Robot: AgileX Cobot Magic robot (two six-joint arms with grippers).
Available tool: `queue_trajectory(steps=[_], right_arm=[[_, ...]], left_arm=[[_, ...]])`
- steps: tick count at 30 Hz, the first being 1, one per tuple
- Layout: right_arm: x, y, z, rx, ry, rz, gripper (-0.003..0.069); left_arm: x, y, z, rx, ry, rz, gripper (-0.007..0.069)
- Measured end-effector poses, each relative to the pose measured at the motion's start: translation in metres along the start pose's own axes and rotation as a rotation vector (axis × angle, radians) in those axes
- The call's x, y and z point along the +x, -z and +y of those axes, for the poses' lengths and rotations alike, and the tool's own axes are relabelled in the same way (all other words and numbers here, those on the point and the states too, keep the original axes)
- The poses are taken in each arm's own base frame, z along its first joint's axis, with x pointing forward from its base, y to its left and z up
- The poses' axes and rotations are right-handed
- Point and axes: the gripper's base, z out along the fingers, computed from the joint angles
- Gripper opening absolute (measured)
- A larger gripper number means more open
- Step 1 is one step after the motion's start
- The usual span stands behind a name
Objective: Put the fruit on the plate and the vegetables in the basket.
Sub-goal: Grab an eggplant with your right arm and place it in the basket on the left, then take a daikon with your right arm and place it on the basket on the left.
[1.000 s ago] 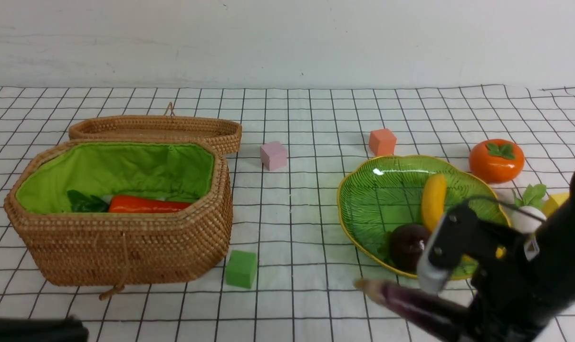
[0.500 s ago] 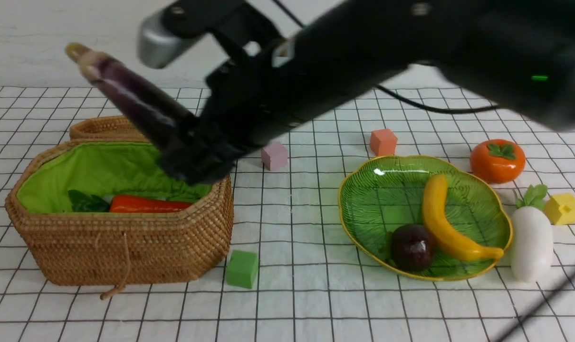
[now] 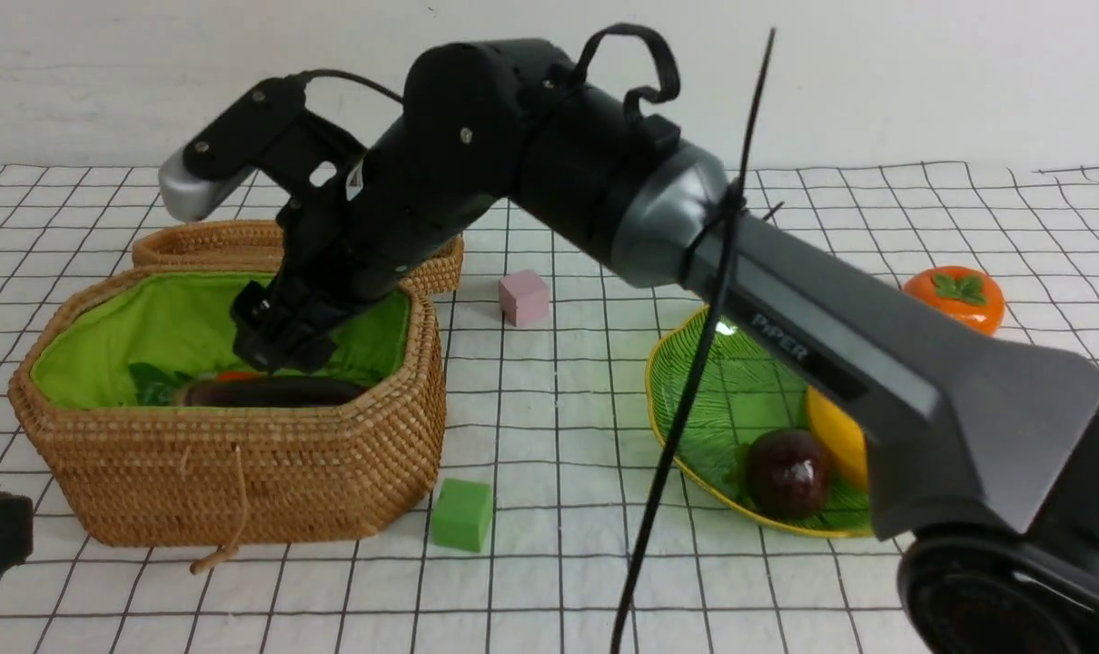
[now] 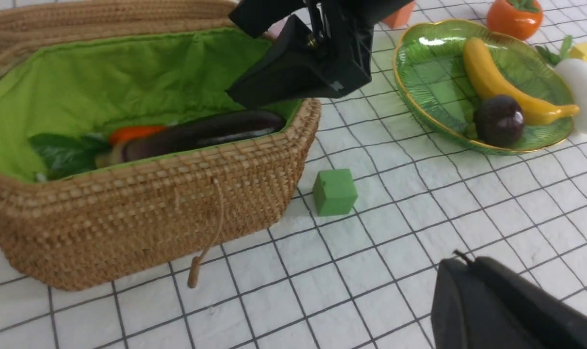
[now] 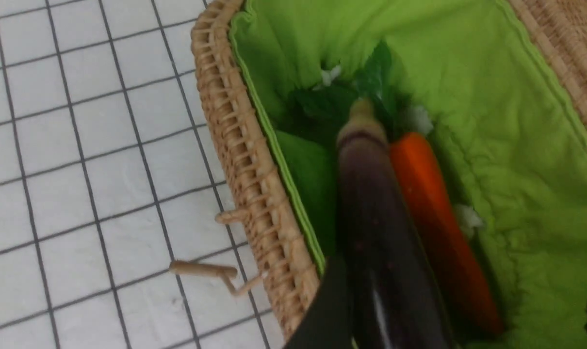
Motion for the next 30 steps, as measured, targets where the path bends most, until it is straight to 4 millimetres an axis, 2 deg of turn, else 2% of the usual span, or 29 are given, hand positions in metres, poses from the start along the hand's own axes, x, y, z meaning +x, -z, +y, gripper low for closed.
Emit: queue_trajectory(steps=[2, 5, 7, 8, 9, 10, 11, 13, 14, 16, 17, 19, 20, 21, 23, 24, 26, 27, 30], right_arm=[[-0.005, 0.028, 0.003, 0.018, -0.017, 0.051, 0.065], [-0.015, 0.081, 0.006, 0.091, -0.061, 0.083, 0.0563], [-0.022, 0.122, 0.005, 0.191, -0.095, 0.065, 0.0461], [-0.024, 0.136, 0.005, 0.229, -0.108, 0.055, 0.0437], [-0.024, 0.171, 0.005, 0.33, -0.142, 0.034, 0.0339], [-0.022, 0.182, 0.004, 0.366, -0.16, 0.039, 0.029], [-0.017, 0.212, 0.004, 0.447, -0.212, 0.025, 0.0219], [0.001, 0.248, 0.002, 0.534, -0.316, 0.024, 0.0125], [0.007, 0.248, 0.001, 0.542, -0.34, 0.04, 0.0118], [0.052, 0.294, -0.003, 0.641, -0.535, 0.055, 0.007], [0.074, 0.306, -0.008, 0.687, -0.618, 0.079, 0.0069], [0.131, 0.319, -0.016, 0.773, -0.809, 0.172, 0.0097], [0.16, 0.319, -0.02, 0.801, -0.903, 0.224, 0.0125], [0.191, 0.312, -0.023, 0.802, -1.004, 0.279, 0.0163], [0.237, 0.301, -0.034, 0.789, -1.173, 0.31, 0.0258], [0.244, 0.297, -0.035, 0.781, -1.192, 0.325, 0.0267], [0.294, 0.277, -0.051, 0.709, -1.384, 0.315, 0.04], [0.309, 0.271, -0.057, 0.676, -1.437, 0.298, 0.0444], [0.331, 0.258, -0.073, 0.581, -1.515, 0.233, 0.0533]], left_arm=[[-0.002, 0.0, -0.003, 0.037, -0.018, -0.028, -0.0006], [-0.008, 0.001, -0.01, 0.11, -0.052, -0.088, -0.0006], [-0.012, 0.002, -0.016, 0.17, -0.076, -0.139, -0.0006], [-0.013, 0.003, -0.018, 0.19, -0.082, -0.154, -0.0006], [-0.016, 0.004, -0.022, 0.242, -0.093, -0.196, -0.0006], [-0.018, 0.005, -0.024, 0.265, -0.091, -0.209, -0.0006], [-0.02, 0.007, -0.028, 0.3, -0.101, -0.24, -0.0005], [-0.022, 0.008, -0.031, 0.341, -0.105, -0.263, -0.0005], [-0.022, 0.009, -0.032, 0.348, -0.107, -0.266, -0.0005], [-0.021, 0.01, -0.035, 0.381, -0.127, -0.265, -0.0005], [-0.021, 0.01, -0.036, 0.39, -0.135, -0.265, -0.0006], [-0.019, 0.01, -0.038, 0.41, -0.158, -0.256, -0.0006], [-0.019, 0.011, -0.038, 0.42, -0.164, -0.25, -0.0006], [-0.018, 0.011, -0.04, 0.433, -0.172, -0.246, -0.0006], [-0.018, 0.011, -0.041, 0.446, -0.186, -0.245, -0.0006], [-0.018, 0.012, -0.041, 0.447, -0.186, -0.245, -0.0006], [-0.017, 0.012, -0.041, 0.454, -0.199, -0.246, -0.0006], [-0.017, 0.012, -0.041, 0.453, -0.206, -0.244, -0.0006], [-0.016, 0.012, -0.042, 0.455, -0.211, -0.237, -0.0006]])
